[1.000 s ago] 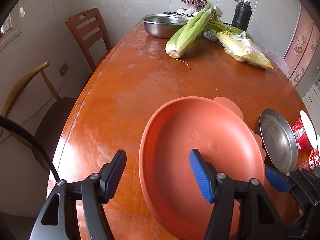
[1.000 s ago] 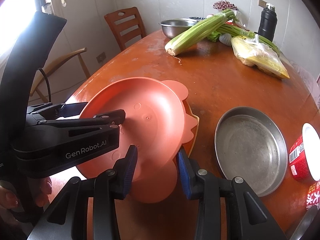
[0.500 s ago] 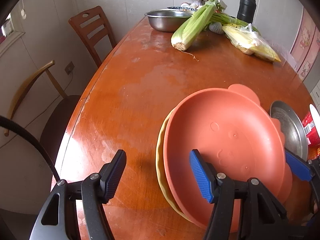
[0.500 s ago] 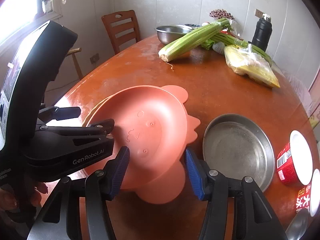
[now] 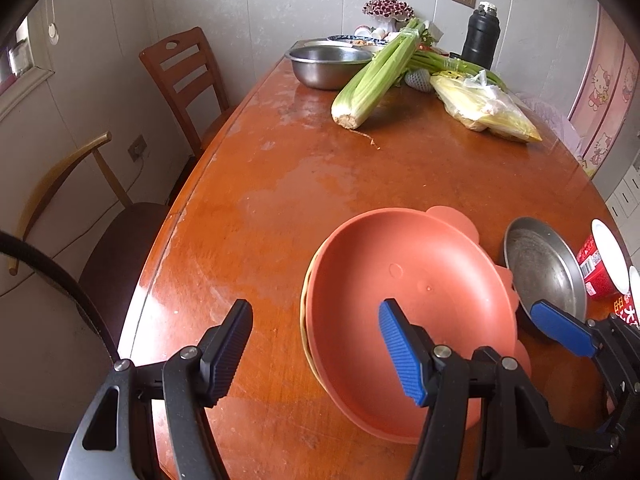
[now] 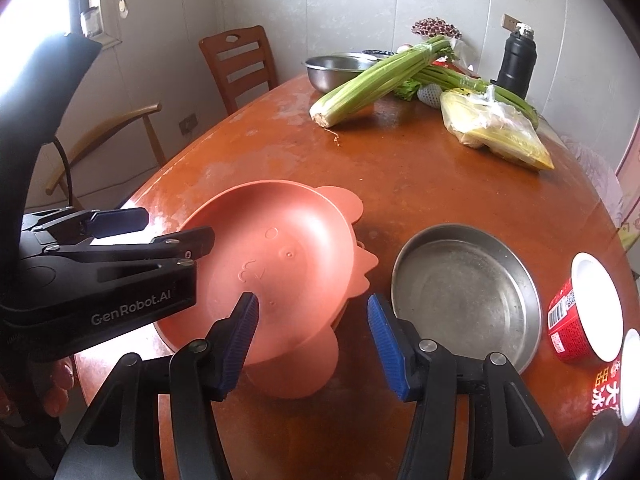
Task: Organize plates and bowls
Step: 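Withdraw the left tool from the stacked plates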
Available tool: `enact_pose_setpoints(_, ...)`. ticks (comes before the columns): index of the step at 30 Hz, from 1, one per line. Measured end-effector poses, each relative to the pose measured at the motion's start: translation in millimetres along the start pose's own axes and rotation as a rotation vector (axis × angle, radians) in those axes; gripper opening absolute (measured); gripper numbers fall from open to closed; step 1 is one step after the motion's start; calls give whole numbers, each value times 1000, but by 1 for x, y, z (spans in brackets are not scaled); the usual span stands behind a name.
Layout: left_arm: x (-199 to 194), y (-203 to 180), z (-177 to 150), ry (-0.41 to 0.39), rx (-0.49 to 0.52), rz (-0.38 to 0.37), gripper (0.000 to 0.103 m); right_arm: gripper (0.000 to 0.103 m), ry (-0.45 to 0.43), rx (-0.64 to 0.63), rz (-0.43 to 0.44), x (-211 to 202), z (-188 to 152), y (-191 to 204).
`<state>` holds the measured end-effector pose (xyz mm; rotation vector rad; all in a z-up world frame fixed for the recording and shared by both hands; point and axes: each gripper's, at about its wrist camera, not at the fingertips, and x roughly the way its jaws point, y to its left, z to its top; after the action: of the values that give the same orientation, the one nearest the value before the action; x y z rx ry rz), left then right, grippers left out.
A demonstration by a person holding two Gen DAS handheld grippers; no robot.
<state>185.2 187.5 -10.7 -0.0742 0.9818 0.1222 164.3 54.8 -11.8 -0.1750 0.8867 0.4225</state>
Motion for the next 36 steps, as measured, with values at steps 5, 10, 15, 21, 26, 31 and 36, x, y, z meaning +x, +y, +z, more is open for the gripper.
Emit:
enact_pose_setpoints(5, -15, -5, 0, -23, 4, -12, 65, 59, -34, 19, 3, -13, 1, -6)
enact_pose_setpoints(10, -30, -13, 1, -47, 14, -16, 65, 59, -62, 43, 5, -28, 0, -15)
enact_pose_setpoints(15, -45, -23, 1, -74, 24, -24, 66, 59, -92, 71, 11, -45, -1, -27)
enact_pose_setpoints(21, -61, -39, 2, -104, 43, -31, 66, 59, -126, 109, 12, -68, -8, -44)
enact_pose_setpoints(26, -70, -55, 2, -118, 61, -38, 66, 60, -147, 136, 13, -83, -14, -58)
enact_pose_setpoints(31, -76, -74, 3, -125, 89, -45, 66, 60, -161, 166, 14, -97, -20, -74)
enact_pose_setpoints(36, -77, -92, 5, -124, 113, -53, 66, 60, -166, 198, 10, -106, -24, -91)
